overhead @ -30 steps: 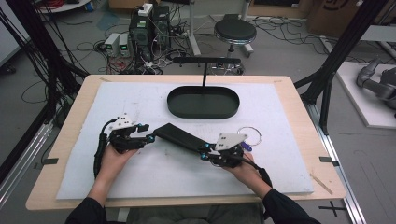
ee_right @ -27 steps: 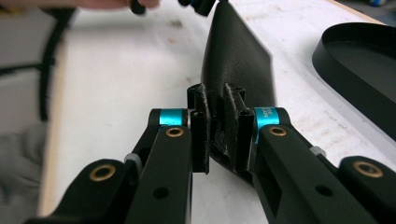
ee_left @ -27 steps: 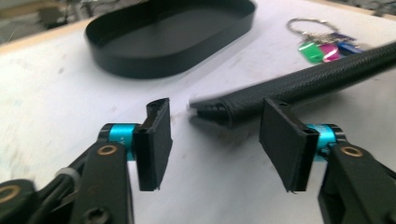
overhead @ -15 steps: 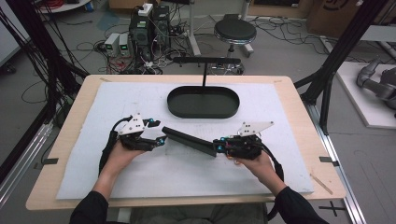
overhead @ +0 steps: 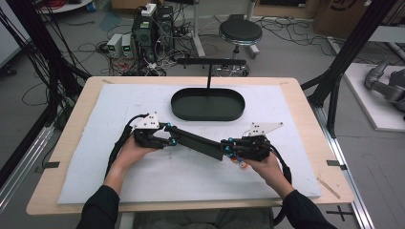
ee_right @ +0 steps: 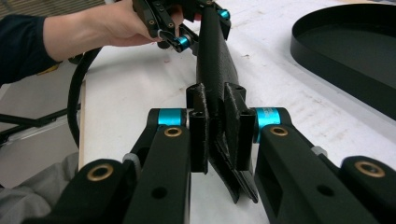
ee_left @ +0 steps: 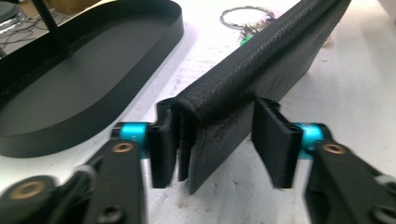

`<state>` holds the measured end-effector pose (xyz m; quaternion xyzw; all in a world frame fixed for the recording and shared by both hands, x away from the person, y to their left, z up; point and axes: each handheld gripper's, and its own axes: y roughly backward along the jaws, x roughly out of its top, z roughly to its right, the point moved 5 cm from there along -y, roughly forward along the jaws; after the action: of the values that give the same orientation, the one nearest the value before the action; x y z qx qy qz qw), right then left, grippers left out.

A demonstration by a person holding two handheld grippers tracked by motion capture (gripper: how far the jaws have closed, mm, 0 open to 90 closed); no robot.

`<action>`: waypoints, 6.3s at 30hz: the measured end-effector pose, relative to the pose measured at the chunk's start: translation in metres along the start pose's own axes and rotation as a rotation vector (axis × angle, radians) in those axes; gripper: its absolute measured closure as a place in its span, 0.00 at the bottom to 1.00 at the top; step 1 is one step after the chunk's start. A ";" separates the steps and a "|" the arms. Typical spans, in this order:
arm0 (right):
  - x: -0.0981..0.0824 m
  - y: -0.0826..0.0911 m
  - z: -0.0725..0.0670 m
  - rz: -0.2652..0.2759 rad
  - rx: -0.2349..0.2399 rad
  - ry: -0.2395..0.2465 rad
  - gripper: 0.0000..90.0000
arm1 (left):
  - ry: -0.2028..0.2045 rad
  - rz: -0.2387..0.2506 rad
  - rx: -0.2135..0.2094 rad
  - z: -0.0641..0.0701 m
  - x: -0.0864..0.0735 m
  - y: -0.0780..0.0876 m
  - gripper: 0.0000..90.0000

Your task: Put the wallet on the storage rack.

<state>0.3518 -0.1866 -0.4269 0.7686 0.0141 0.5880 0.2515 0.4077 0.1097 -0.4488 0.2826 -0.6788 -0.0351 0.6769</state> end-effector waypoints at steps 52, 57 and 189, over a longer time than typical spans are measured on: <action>0.014 0.054 0.049 0.137 -0.328 0.049 0.58 | 0.037 0.135 0.056 0.033 0.026 0.027 0.83; 0.005 0.081 0.070 0.178 -0.490 -0.029 0.55 | 0.031 0.171 0.104 0.023 0.042 0.025 0.83; -0.023 0.128 0.093 0.205 -0.666 -0.152 0.44 | 0.269 0.102 0.554 0.029 0.005 0.068 0.30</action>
<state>0.3947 -0.3404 -0.4132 0.6835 -0.2741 0.5239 0.4282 0.3581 0.1553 -0.4172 0.4240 -0.5803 0.2230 0.6586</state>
